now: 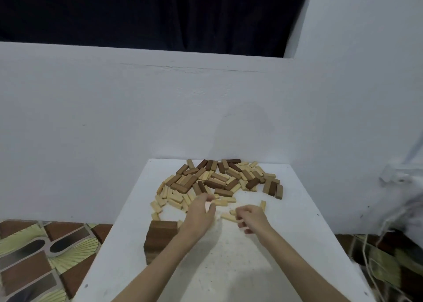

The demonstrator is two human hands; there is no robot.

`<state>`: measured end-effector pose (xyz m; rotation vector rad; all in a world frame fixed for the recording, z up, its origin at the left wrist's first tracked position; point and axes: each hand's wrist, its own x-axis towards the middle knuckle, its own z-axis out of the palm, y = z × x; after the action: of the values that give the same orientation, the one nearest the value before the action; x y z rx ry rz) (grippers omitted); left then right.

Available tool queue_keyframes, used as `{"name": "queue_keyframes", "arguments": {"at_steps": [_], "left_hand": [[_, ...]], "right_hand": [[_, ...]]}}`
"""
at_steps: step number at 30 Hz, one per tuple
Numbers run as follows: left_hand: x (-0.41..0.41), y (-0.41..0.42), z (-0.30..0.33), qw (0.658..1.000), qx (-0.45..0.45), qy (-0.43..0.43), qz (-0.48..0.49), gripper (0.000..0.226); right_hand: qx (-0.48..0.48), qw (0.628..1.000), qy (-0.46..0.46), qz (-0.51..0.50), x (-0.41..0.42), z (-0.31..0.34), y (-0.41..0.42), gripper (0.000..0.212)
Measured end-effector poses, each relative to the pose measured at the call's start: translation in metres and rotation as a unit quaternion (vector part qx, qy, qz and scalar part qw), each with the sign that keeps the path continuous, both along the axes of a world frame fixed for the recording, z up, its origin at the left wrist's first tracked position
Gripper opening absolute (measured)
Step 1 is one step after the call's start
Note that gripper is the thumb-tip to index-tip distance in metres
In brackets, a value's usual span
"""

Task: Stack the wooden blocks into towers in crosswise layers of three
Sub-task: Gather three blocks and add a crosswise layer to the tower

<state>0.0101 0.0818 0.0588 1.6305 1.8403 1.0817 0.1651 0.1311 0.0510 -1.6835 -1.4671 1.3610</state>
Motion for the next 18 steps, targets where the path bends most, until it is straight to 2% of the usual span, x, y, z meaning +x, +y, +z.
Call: {"name": "queue_keyframes", "arguments": {"at_steps": [10,18], "left_hand": [[0.082,0.058,-0.051,0.997,-0.059,0.025,-0.050,0.022],[0.108,0.136,-0.054,0.978,-0.038,0.162,-0.126,0.029]], "right_hand": [[0.006,0.997,-0.036,-0.074,0.084,-0.046,0.035,0.012],[0.117,0.979,-0.134,-0.099,0.111,-0.053,0.093,0.021]]}}
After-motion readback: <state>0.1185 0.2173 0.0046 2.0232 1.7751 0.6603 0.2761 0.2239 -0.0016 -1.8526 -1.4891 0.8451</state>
